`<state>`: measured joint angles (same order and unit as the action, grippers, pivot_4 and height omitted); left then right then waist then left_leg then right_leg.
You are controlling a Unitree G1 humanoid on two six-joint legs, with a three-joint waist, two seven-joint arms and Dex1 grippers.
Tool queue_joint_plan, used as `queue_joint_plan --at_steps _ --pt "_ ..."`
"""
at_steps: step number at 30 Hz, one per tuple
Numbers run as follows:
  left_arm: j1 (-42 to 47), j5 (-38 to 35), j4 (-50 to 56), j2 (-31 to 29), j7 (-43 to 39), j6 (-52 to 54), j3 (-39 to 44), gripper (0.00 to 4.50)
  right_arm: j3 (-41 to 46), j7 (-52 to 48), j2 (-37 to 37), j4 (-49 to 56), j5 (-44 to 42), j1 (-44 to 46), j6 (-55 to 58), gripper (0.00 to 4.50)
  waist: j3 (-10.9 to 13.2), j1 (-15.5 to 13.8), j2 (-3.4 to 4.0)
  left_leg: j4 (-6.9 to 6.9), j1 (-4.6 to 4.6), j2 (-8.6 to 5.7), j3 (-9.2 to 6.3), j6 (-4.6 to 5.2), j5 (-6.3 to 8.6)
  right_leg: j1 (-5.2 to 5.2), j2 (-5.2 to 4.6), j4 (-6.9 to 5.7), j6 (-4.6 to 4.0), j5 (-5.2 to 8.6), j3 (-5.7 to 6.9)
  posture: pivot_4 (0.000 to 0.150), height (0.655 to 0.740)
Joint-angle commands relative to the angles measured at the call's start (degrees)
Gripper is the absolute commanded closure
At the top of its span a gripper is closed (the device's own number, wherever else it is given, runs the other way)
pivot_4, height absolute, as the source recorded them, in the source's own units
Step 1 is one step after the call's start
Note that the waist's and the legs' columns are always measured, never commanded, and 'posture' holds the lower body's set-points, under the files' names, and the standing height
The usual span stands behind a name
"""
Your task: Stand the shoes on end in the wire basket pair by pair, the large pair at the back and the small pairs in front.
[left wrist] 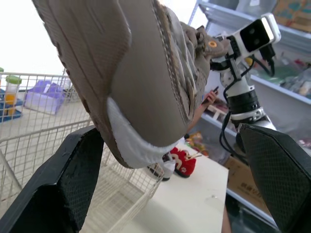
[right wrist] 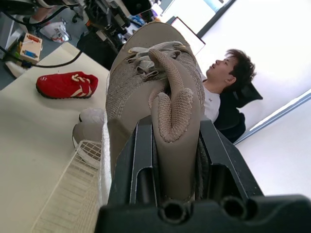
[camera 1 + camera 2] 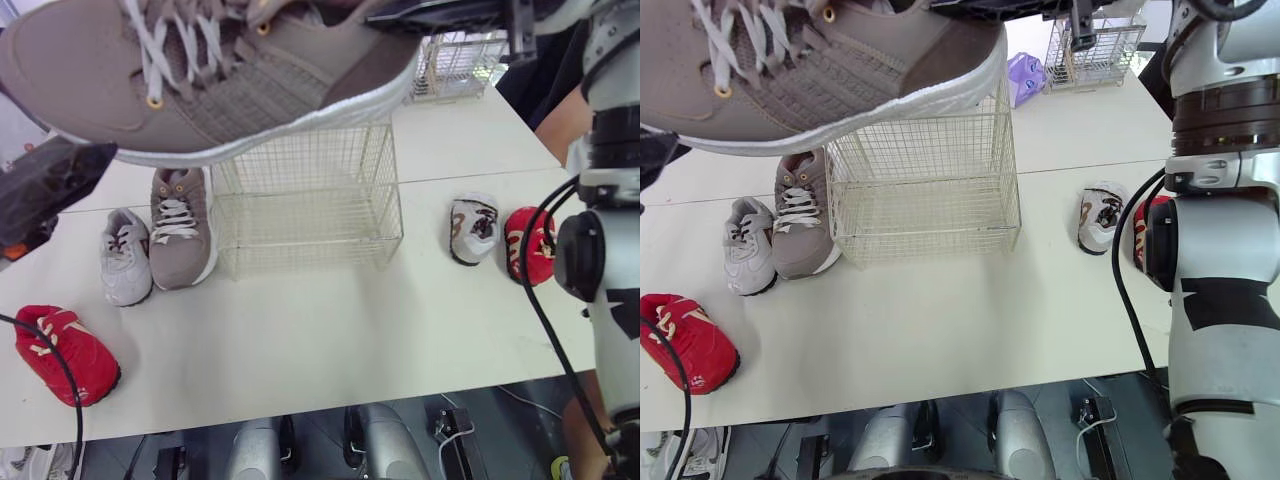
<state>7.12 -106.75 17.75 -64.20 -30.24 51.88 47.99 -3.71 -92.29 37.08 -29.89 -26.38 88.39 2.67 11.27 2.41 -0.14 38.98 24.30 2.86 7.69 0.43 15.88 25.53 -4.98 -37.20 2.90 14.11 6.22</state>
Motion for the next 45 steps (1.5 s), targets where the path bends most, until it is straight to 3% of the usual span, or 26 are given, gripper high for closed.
queue_joint_plan --at_steps 1,11,25,41,45 --pt "2.64 -0.16 -1.32 -1.35 -1.09 0.09 0.12 0.0 1.06 -0.21 0.77 2.92 -1.68 0.52 -0.54 3.74 0.0 0.0 0.01 0.01 0.0 0.0 0.0 0.0 0.0 0.0 0.0 -0.01 0.0 0.0 0.0 0.15 0.74" --pt "11.49 2.2 -7.75 -2.29 -1.75 1.72 -5.96 0.0 1.64 -0.21 0.71 7.98 -1.69 -2.63 0.96 3.74 0.0 -0.08 -0.01 0.07 0.0 -0.01 0.0 0.0 -0.01 -0.01 0.07 -0.06 0.01 0.0 0.0 0.15 0.74" --pt "16.37 6.55 -9.43 -0.94 -2.69 4.48 -10.34 0.0 2.8 -0.16 -0.32 11.33 -2.32 -3.28 4.43 3.74 -0.01 -0.21 -0.03 0.14 -0.01 0.0 -0.01 0.0 -0.02 -0.03 0.08 -0.13 0.01 0.0 0.0 0.15 0.74" --pt "10.34 6.4 -8.14 -1.22 -4.24 8.59 -5.28 0.0 3.13 0.27 -3.71 5.7 -0.32 -0.65 -1.17 3.74 -0.02 -0.05 -0.04 0.16 -0.07 0.0 0.0 0.0 -0.03 -0.03 0.08 -0.22 0.01 -0.01 -0.01 0.15 0.74" --pt "12.51 5.59 -10.45 -2.1 -4.43 8.81 -6.22 1.81 3.26 0.05 -4.15 5.1 -0.27 -0.22 -1.78 3.78 -0.02 -0.18 -0.04 0.18 -0.06 -0.02 -0.01 0.0 -0.03 -0.05 0.06 -0.22 0.01 -0.01 -0.01 0.15 0.74"
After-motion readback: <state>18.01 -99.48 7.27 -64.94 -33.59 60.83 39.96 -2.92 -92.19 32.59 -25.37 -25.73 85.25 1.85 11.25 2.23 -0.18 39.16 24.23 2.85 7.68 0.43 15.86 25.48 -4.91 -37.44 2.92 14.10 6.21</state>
